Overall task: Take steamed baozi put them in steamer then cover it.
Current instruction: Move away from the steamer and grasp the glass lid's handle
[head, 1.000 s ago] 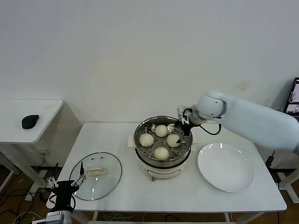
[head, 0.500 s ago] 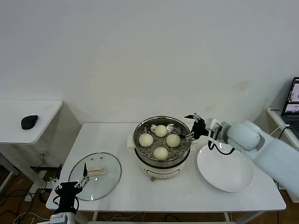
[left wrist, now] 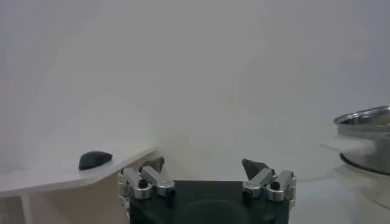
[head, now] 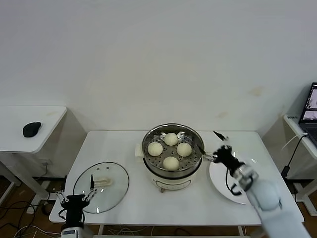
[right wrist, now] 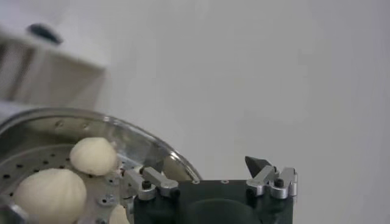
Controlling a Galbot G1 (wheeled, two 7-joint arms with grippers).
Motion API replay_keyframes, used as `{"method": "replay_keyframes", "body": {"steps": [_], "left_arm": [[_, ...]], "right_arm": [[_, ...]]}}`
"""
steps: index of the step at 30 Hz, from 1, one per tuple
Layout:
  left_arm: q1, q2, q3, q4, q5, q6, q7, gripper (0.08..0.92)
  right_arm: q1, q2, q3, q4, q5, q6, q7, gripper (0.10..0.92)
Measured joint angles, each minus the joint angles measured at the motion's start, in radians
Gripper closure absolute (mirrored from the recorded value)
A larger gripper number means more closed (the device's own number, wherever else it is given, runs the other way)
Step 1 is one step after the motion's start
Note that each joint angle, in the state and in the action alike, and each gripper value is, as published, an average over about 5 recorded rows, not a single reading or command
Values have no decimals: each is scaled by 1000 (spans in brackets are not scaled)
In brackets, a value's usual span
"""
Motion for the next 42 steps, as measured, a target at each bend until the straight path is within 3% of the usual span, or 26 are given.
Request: {"method": "replay_keyframes", "body": {"steps": [19,42], "left_arm": [[26,134,-76,173,790,-15,-18,177],[-238,218,37,435,1015,11,36,177]], "right_arm": [[-324,288,445,91,6,11,94,203],[-398,384,569,85,-39,30,105,203]]}}
